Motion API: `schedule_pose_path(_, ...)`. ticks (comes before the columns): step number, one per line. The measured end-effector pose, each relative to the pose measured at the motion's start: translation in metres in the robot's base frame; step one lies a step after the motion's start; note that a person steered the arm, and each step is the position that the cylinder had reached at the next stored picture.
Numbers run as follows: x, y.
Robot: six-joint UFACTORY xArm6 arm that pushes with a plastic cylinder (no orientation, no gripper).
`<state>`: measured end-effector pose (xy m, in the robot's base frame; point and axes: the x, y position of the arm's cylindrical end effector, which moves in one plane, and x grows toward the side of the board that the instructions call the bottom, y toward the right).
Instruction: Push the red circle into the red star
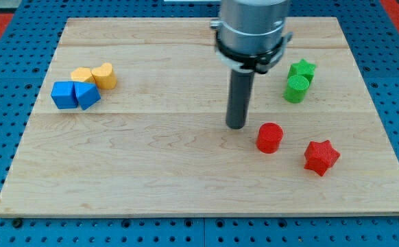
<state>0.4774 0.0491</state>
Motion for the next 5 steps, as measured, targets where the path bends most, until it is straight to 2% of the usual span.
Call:
schedule_pose_path(2, 0.015, 0.072)
schedule_pose_path(5, 0.015, 0.102)
